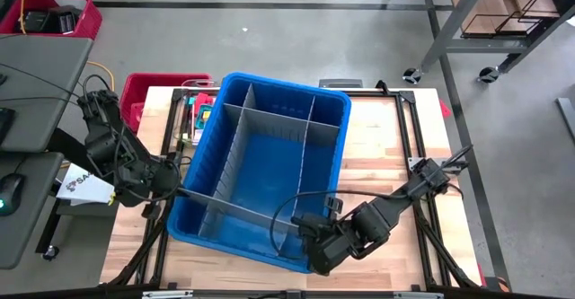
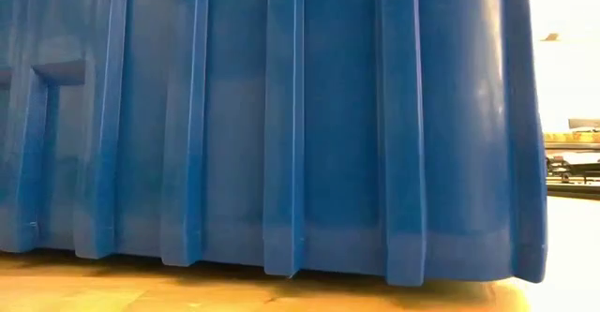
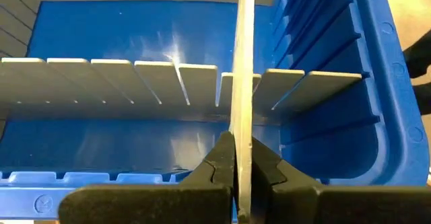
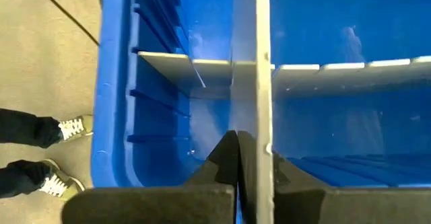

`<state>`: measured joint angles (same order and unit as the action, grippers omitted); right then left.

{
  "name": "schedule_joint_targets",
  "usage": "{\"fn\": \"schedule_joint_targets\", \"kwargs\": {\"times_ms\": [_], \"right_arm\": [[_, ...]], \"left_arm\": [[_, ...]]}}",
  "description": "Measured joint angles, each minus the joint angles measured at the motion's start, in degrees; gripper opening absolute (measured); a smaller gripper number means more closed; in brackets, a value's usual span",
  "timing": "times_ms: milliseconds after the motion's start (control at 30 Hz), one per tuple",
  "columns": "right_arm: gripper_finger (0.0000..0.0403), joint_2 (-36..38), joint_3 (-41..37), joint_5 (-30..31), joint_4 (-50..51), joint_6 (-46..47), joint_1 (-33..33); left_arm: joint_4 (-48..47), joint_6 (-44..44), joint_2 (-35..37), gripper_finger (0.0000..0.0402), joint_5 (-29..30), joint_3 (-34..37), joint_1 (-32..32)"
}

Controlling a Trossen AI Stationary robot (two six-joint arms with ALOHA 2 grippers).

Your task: Sort blocks

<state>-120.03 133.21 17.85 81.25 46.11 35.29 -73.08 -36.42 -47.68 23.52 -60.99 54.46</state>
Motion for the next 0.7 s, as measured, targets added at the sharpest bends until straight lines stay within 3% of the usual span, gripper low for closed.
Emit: {"fn": "schedule_joint_targets", "kwargs": {"times_ms": [367, 500, 700], "right_arm": [[0.0, -3.0, 0.0, -3.2, -3.3, 0.4, 0.0], [0.0, -2.6, 0.0, -4.4, -3.0, 0.5, 0.4], [0.0, -2.1, 0.2, -6.0, -3.3, 0.1, 0.2]], "left_arm": [[1.6, 4.1, -1.4, 0.0001, 3.6, -0.4, 0.0], [8.3, 6.2, -1.4, 0.0001, 5.3, -4.3, 0.0], [9.0, 10.4, -1.4, 0.0001, 10.1, -6.3, -0.1]]}}
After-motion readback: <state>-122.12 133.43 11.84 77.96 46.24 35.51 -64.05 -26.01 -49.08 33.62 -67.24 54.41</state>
